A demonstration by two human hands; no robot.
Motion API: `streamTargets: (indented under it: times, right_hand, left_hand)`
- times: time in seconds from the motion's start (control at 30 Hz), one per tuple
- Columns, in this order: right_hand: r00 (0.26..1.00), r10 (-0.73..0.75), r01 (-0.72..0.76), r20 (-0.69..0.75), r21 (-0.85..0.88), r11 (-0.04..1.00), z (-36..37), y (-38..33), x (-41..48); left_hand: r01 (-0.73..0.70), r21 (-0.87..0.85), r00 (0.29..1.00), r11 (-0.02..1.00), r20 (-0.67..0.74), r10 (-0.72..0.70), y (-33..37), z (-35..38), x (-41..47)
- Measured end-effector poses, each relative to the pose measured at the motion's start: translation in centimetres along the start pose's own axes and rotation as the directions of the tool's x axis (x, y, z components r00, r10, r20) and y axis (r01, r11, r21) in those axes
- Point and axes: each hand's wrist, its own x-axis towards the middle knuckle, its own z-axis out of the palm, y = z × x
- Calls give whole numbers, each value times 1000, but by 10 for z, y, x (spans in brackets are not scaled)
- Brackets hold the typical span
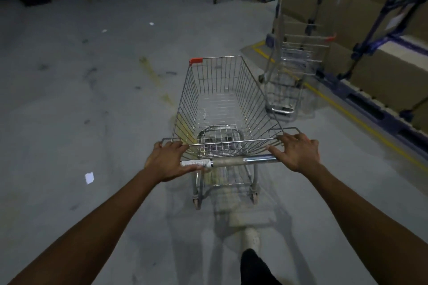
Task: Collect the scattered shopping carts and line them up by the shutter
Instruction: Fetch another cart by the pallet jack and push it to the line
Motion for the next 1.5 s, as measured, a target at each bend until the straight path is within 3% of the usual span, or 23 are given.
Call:
streamTargets:
  times: [0.53,0.8,1.2,1.5]
  right_hand:
    - [978,-194,195,76,-11,981,-48,-30,331]
    - [963,-269,269,17,8,963,-53,-86,528]
    - [970,-235,237,60,-26,971,-91,-187,790]
    - [967,-254,256,33,-51,965,-110,-246,1007]
  left_hand:
    - [199,-98,980,975,29,-197,-102,-48,226]
    - [236,-118,966,965,-77,-245,-215,-67,367]
    - [290,-78,957,954,52,-287,-385,-104,574]
    - [317,-78,948,945,2,-317,-508,-124,746]
